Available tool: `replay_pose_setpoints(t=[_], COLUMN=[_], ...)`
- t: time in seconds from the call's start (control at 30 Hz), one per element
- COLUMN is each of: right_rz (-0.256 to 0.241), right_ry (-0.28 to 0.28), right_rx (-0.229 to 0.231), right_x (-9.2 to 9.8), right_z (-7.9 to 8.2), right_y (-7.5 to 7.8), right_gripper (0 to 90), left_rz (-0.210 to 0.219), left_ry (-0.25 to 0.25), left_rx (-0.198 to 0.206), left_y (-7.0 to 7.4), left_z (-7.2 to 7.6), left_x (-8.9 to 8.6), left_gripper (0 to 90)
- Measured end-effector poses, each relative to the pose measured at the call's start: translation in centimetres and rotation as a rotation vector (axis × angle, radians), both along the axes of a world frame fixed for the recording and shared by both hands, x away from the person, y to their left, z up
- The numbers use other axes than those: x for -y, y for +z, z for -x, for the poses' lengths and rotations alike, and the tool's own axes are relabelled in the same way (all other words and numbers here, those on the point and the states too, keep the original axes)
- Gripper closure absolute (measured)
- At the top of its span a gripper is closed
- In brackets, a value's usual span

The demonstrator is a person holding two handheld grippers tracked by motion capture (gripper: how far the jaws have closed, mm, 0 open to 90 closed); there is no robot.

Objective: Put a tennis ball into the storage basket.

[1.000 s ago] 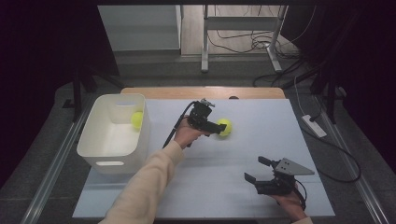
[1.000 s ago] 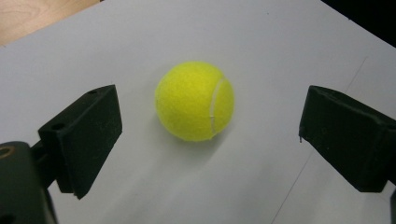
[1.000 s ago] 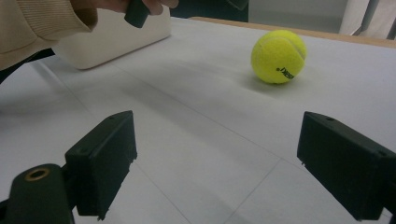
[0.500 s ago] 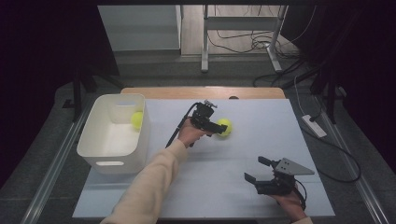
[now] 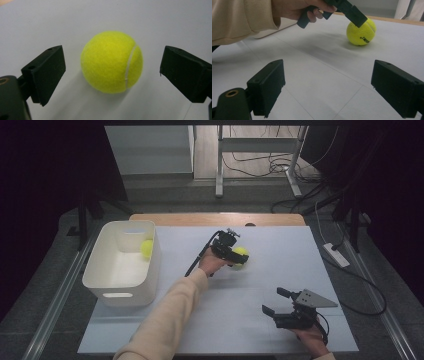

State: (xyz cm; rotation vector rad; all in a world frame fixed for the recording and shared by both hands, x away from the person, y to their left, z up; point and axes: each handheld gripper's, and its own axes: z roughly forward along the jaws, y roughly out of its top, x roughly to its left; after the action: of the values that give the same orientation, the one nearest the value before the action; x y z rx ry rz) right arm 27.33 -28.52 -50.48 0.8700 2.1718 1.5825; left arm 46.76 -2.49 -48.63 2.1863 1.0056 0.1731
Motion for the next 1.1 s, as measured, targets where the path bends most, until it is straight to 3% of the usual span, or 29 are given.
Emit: replay_pose_setpoints(t=[0.67, 0.83, 0.87, 0.9, 1.1], right_rz=[0.005, 0.005, 0.006, 0.005, 0.009], right_ry=[0.003, 0.003, 0.003, 0.002, 0.004], right_rx=[-0.001, -0.002, -0.001, -0.003, -0.002], right_x=[0.0, 0.0, 0.0, 0.1, 0.0], right_z=[0.0, 0.0, 0.0, 0.0, 0.0], right_y=[-0.1, -0.1, -0.1, -0.1, -0.1], right_gripper=[11.6, 11.7, 11.7, 11.7, 11.7], left_rz=[-0.024, -0.03, -0.014, -0.009, -0.035], left_ry=[0.009, 0.001, -0.013, -0.01, -0.014], left_rx=[-0.049, -0.051, -0.057, -0.059, -0.049], left_y=[-1.9, -2.2, -2.2, -2.2, -2.0], left_z=[-1.2, -1.2, -1.2, -1.1, -1.0], left_x=[0.8, 0.9, 0.9, 1.0, 1.0], left_gripper=[7.7, 18.0, 18.0, 24.5, 26.7])
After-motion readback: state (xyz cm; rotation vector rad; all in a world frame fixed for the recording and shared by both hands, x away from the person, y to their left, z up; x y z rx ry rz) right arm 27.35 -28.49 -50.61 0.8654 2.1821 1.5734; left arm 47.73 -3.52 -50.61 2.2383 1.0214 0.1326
